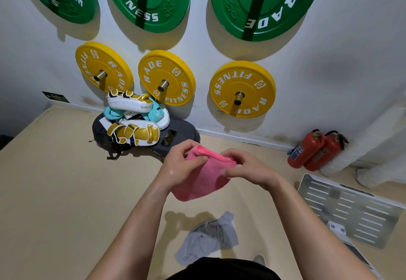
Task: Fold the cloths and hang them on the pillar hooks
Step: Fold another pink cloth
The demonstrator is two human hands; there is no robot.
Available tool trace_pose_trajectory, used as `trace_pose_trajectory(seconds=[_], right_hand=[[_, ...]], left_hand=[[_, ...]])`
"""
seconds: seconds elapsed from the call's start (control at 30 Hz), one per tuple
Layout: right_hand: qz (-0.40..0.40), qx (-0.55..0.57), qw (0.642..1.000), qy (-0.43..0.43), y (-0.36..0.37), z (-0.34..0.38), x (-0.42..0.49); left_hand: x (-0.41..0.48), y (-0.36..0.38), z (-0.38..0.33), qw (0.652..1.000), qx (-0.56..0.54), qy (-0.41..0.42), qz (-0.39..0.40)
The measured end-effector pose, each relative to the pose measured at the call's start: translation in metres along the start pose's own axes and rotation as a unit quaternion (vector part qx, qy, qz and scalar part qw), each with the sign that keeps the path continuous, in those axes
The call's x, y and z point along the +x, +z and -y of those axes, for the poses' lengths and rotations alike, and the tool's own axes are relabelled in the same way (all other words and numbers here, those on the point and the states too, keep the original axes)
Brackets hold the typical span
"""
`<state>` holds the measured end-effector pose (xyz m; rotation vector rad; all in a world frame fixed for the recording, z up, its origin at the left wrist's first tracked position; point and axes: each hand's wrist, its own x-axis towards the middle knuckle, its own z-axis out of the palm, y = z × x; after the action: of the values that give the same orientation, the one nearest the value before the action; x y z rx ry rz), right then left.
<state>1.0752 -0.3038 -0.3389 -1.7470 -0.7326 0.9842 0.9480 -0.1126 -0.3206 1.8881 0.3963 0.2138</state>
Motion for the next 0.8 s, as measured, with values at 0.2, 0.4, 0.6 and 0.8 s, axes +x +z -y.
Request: trace_pose_trajectory(seconds=[0.2, 0.4, 0.6, 0.8], right_hand=[[-0.055, -0.156, 0.983, -0.085, 0.013, 0.040, 0.014], [-0.039, -0.259, 0.955, -0.137, 0.012, 0.068, 0.025], [-0.099, -0.218, 0.945, -0.221, -0.001, 0.103, 0.026], [-0.250, -0.203, 0.925, -0.202, -0.045, 0.097, 0.030]], left_hand=[[0.002, 0.006, 0.000, 0.999, -0.025, 0.014, -0.016], [-0.008, 0.006, 0.005, 0.990, -0.129, 0.001, -0.061], [-0.015, 0.021, 0.043, 0.990, -0.088, -0.112, -0.019], [-0.021, 0.013, 0.067, 0.981, -0.111, -0.159, -0.010]])
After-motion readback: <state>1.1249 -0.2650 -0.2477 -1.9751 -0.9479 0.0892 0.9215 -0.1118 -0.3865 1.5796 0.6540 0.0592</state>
